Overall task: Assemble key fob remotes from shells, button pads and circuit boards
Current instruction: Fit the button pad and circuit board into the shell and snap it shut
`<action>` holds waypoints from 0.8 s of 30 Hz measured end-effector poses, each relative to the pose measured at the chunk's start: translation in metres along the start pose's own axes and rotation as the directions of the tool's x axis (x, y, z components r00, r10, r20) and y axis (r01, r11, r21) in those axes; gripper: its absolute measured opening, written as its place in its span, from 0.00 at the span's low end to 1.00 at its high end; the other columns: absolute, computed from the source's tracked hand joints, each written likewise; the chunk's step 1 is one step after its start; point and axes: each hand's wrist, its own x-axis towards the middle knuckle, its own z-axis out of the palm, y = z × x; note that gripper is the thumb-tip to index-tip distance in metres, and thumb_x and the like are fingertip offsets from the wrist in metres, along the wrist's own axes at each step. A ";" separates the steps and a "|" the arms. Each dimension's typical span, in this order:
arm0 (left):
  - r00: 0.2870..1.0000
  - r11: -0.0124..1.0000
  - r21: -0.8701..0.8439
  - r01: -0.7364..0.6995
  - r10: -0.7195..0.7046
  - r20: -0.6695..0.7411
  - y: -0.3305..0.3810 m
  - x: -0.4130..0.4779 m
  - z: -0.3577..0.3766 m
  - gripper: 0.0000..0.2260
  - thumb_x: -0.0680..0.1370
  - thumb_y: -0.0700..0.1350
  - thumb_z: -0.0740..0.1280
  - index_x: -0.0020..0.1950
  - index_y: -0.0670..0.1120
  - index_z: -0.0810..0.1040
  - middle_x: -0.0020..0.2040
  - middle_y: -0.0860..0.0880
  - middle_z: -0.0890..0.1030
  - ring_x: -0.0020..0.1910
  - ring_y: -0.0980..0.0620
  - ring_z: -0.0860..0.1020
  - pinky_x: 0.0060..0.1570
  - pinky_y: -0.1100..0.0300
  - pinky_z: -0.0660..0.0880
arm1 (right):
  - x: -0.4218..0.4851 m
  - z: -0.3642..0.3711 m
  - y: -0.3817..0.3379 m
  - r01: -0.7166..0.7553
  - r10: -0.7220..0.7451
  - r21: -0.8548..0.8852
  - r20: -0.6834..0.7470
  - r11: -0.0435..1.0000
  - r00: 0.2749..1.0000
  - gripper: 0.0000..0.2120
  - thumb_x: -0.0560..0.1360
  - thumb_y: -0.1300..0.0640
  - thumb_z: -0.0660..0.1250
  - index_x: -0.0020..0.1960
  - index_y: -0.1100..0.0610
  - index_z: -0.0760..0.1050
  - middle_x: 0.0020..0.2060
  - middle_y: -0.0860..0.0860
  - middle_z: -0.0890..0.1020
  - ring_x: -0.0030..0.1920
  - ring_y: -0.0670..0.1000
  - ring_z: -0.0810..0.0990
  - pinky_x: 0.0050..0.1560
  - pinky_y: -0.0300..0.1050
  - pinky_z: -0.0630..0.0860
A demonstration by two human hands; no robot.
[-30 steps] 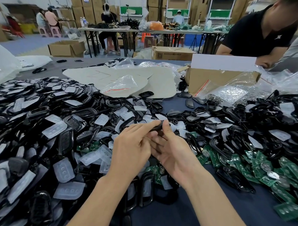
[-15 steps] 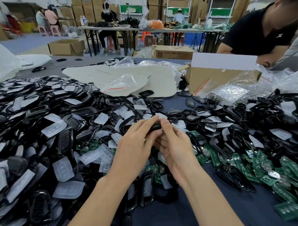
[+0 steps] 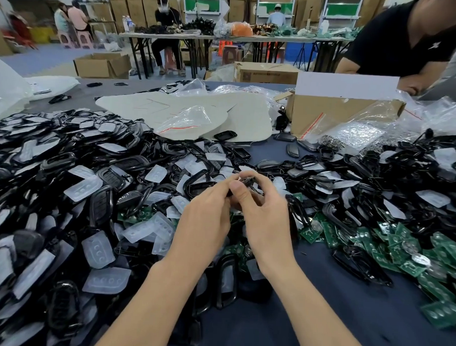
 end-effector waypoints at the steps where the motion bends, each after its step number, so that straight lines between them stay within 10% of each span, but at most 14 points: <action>1: 1.000 1.000 0.004 -0.005 0.005 -0.022 0.001 0.000 0.000 0.22 0.79 0.32 0.62 0.69 0.50 0.76 0.41 0.56 0.78 0.33 0.58 0.70 0.36 0.65 0.65 | -0.001 0.002 0.001 -0.011 0.012 0.013 -0.021 1.000 1.000 0.06 0.78 0.47 0.70 0.54 0.43 0.79 0.40 0.48 0.86 0.44 0.49 0.85 0.55 0.59 0.81; 9: 0.979 0.974 0.205 -0.096 0.130 -0.157 0.008 -0.002 0.004 0.18 0.78 0.34 0.67 0.67 0.45 0.78 0.50 0.48 0.85 0.38 0.43 0.82 0.33 0.54 0.76 | 0.003 0.004 0.001 -0.087 0.096 0.151 -0.052 0.985 0.994 0.06 0.80 0.50 0.69 0.55 0.50 0.81 0.40 0.46 0.87 0.42 0.43 0.85 0.43 0.35 0.79; 13: 0.992 0.978 -0.195 0.077 -0.094 -0.080 0.008 0.004 0.004 0.17 0.81 0.45 0.67 0.70 0.50 0.76 0.59 0.54 0.82 0.54 0.57 0.80 0.53 0.64 0.76 | 0.009 -0.007 -0.003 -0.120 0.134 0.255 -0.040 0.960 0.990 0.09 0.78 0.49 0.69 0.53 0.53 0.81 0.43 0.48 0.87 0.44 0.47 0.86 0.44 0.36 0.80; 20: 0.858 0.283 -0.853 0.438 -0.415 0.303 0.013 0.015 -0.014 0.15 0.78 0.53 0.65 0.48 0.42 0.82 0.39 0.45 0.81 0.35 0.51 0.80 0.34 0.61 0.78 | 0.014 -0.018 -0.013 -0.150 0.168 0.463 0.003 0.874 0.986 0.20 0.73 0.45 0.68 0.54 0.60 0.79 0.48 0.60 0.87 0.48 0.54 0.86 0.49 0.40 0.81; 24: 0.805 0.211 -0.808 0.551 -0.390 0.447 0.015 0.016 -0.018 0.17 0.82 0.51 0.62 0.47 0.39 0.82 0.37 0.44 0.81 0.33 0.51 0.79 0.32 0.61 0.78 | 0.013 -0.016 -0.016 -0.148 0.154 0.478 0.028 0.866 0.988 0.19 0.71 0.45 0.69 0.52 0.60 0.80 0.45 0.59 0.87 0.45 0.52 0.86 0.48 0.39 0.81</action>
